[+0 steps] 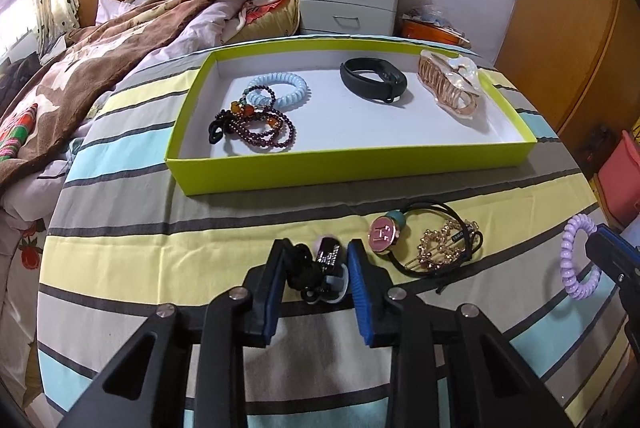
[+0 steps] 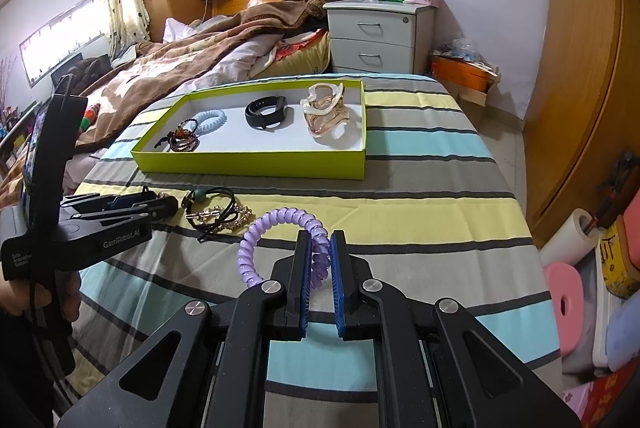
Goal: Organize jewelry
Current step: 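Carry the black clip and purple hair tie over the green box with both tools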
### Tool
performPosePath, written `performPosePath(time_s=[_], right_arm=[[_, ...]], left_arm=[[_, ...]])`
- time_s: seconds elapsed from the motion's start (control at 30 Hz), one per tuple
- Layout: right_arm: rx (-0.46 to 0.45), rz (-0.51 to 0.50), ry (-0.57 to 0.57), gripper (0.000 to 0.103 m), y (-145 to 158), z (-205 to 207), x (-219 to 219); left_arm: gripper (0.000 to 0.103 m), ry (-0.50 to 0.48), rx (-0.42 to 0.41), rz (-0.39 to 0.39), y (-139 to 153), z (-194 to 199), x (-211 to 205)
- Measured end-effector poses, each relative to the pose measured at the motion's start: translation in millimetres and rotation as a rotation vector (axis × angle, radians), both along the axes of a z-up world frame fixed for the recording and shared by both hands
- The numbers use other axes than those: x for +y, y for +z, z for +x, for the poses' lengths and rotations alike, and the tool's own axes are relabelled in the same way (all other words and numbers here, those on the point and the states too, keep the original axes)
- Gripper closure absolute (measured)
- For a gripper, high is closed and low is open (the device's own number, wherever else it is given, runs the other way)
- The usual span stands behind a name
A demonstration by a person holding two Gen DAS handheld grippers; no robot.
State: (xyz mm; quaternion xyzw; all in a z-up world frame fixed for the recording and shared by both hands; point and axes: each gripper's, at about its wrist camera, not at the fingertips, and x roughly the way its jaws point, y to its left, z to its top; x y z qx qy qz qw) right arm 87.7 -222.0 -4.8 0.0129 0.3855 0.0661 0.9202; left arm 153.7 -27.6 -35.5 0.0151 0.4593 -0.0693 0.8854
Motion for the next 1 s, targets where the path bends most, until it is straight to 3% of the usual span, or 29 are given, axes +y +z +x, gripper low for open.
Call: performPosePath(time_s=[0.27,0.33,1.0], right_arm=[[-0.012,-0.002,-0.008,0.093,3,-2,0],[-0.016,-0.003,-0.008,0.093,5,-3,0],[-0.044,0.001,-0.015,0.093,18,-4,1]], left_arm=[[0.079,-0.007,-0.035,0.005,11,-6,-1],[0.087,-0.01,-0.041,0.0,14,-8,0],[0.087,-0.016,-0.082,-0.055,35,-16,11]])
